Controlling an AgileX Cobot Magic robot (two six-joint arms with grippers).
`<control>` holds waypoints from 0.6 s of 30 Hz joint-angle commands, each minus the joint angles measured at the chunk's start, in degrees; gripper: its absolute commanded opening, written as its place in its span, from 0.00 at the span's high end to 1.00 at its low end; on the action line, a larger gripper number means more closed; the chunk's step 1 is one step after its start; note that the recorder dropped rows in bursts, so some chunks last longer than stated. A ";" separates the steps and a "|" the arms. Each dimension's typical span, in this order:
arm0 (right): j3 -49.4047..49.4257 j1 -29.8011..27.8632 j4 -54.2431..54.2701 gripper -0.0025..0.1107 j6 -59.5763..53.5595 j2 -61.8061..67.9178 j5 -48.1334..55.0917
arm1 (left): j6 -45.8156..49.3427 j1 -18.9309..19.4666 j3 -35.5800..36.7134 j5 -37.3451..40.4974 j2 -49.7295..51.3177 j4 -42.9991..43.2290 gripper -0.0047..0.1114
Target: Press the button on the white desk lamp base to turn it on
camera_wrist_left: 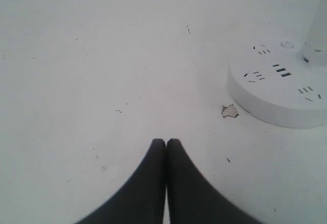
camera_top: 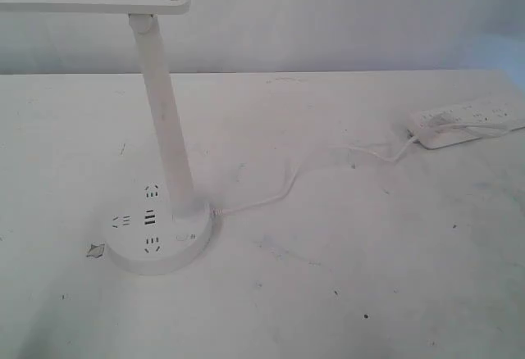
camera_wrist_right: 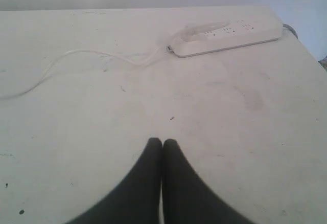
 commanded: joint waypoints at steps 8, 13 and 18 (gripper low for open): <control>0.14 -0.33 -0.08 0.98 0.26 -0.35 -0.20 | 0.00 -0.46 0.11 -0.12 -0.18 -0.26 0.96; 0.14 -0.33 -0.47 0.98 0.31 -0.35 -0.79 | 0.00 -0.46 0.11 -0.12 -0.18 -0.26 0.96; 0.14 -0.33 -0.47 0.98 0.31 -0.35 -22.96 | 0.00 -0.46 0.11 -0.12 -0.18 -0.26 0.96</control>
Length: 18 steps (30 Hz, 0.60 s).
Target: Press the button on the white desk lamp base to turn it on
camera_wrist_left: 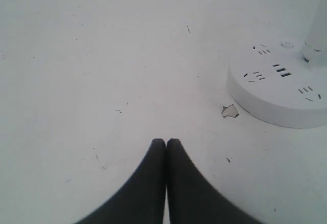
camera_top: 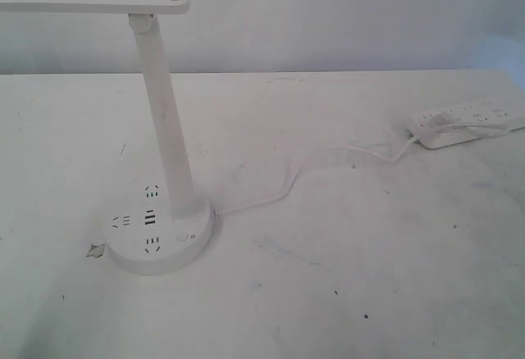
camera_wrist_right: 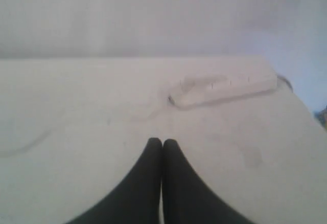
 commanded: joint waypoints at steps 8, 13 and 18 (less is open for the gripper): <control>0.04 -0.33 8.52 0.98 2.12 -0.35 -29.25 | 0.00 -0.46 0.11 -0.12 -0.18 -0.26 0.96; 0.04 -0.22 25.61 0.98 3.45 0.07 -33.40 | 0.00 -0.46 0.11 -0.12 -0.18 -0.26 0.96; -2.29 -0.22 25.25 0.98 7.66 5.84 -33.17 | 0.00 -0.46 0.11 -0.12 -0.18 -0.26 0.96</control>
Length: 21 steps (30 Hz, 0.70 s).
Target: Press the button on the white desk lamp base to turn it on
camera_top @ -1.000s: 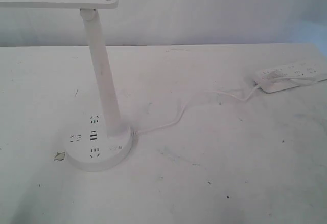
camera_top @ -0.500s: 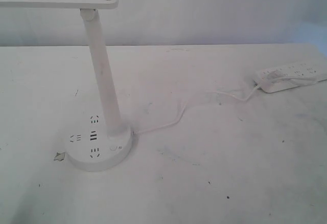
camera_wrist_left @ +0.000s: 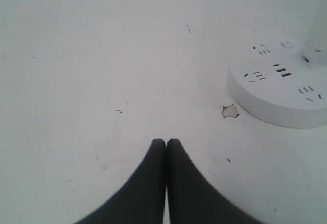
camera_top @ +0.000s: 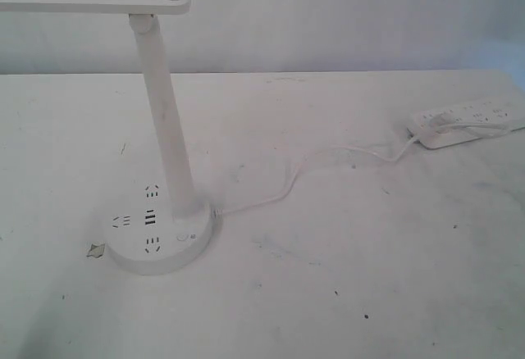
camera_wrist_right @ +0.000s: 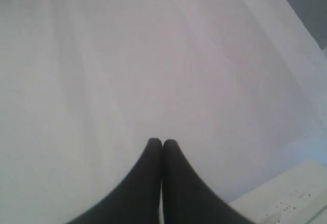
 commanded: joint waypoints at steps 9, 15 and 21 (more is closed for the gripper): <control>-15.44 -0.22 -8.08 0.98 16.86 22.90 -1.81 | 0.00 -0.46 0.11 -0.12 -0.18 -0.26 0.96; -24.41 -0.14 -10.19 0.98 31.69 38.09 -2.62 | 0.00 -0.46 0.11 -0.12 -0.18 -0.26 0.96; -30.35 -0.09 -41.15 0.98 58.94 53.32 -11.08 | 0.00 -0.46 0.11 -0.12 -0.18 -0.26 0.96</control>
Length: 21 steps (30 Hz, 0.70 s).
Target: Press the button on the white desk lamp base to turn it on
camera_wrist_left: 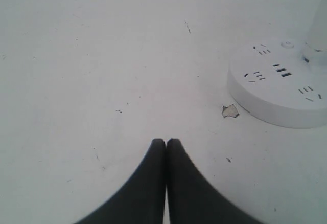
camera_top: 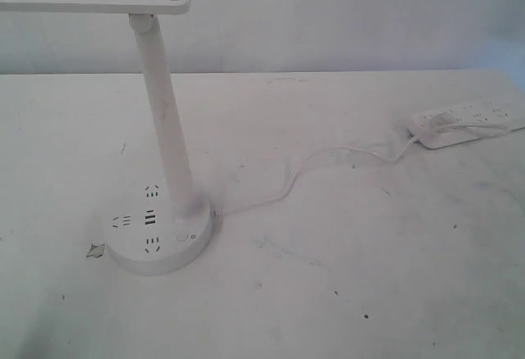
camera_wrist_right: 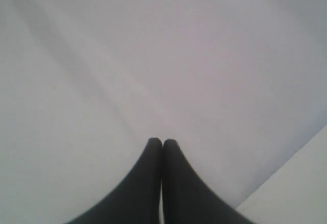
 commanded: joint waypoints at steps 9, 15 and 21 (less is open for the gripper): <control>-8.17 -0.09 -51.96 0.98 39.51 30.48 -29.18 | 0.00 -0.46 0.11 -0.12 -0.18 -0.26 0.96; -8.17 3.10 -65.96 0.98 46.30 41.95 -30.96 | 0.00 -0.46 0.11 -0.12 -0.18 -0.26 0.96; -9.39 11.30 -66.09 0.98 45.80 50.74 -33.40 | 0.00 -0.46 0.11 -0.12 -0.18 -0.26 0.96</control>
